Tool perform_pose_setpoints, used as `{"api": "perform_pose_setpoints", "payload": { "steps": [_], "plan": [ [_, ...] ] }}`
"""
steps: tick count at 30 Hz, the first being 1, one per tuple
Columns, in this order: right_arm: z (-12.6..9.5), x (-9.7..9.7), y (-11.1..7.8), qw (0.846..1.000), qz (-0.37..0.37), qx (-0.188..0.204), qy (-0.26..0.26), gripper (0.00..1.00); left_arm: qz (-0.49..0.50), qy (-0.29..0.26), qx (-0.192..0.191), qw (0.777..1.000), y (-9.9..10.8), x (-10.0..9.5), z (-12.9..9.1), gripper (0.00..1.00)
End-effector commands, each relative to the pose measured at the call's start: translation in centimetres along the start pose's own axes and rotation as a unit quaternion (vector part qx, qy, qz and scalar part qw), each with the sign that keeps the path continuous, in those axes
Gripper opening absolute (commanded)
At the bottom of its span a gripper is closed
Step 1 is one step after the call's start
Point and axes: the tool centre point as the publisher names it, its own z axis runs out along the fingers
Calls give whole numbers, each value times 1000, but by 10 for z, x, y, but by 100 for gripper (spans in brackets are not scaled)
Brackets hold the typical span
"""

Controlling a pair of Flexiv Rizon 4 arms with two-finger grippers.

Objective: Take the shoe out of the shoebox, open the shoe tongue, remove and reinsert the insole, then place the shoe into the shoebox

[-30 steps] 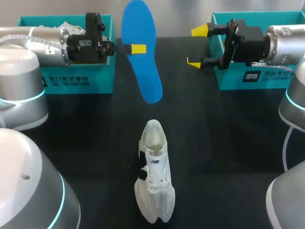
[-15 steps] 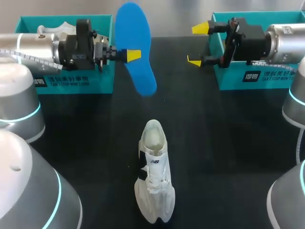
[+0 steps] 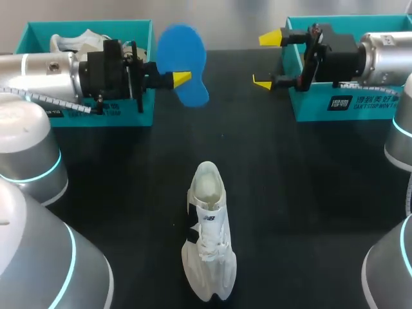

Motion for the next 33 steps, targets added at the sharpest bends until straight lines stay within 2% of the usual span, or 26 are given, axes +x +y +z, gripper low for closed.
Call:
{"api": "perform_pose_setpoints", "payload": {
  "steps": [1,11,14,15,16,17,19,20,21,23,27,30,33],
  "plan": [
    [2,0,1,1000,0,0,-1,100,433,-60,81,896,-5,8,-13,0],
    [2,0,1,1000,0,0,-1,100,433,-60,81,896,-5,8,-13,0],
    [2,0,1,1000,0,0,-1,100,492,-50,69,867,-2,11,-3,0],
    [2,0,1,1000,0,0,-1,100,506,-47,81,857,-2,11,-2,0],
    [2,0,1,1000,0,0,-1,100,534,-48,66,842,-2,11,-1,0],
    [2,0,1,1000,0,0,-1,100,544,-59,80,833,-3,11,0,0],
    [2,0,1,1000,0,0,-1,100,582,-51,61,809,-3,9,-1,0],
    [2,0,1,1000,0,0,-1,100,588,-54,72,804,-4,8,-1,0],
    [2,0,1,1000,0,0,-1,100,603,-50,61,794,-5,6,-2,0],
    [2,0,1,1000,0,0,-1,100,625,-51,64,777,-7,3,-2,0],
    [2,0,1,1000,0,0,-1,100,679,-43,40,732,-7,-4,1,0],
    [2,0,1,1000,0,0,-1,100,702,-33,21,711,-6,-9,4,0],
    [3,0,0,1000,-3,6,-1,100,711,-26,13,702,-5,-13,7,0]
  ]
}}
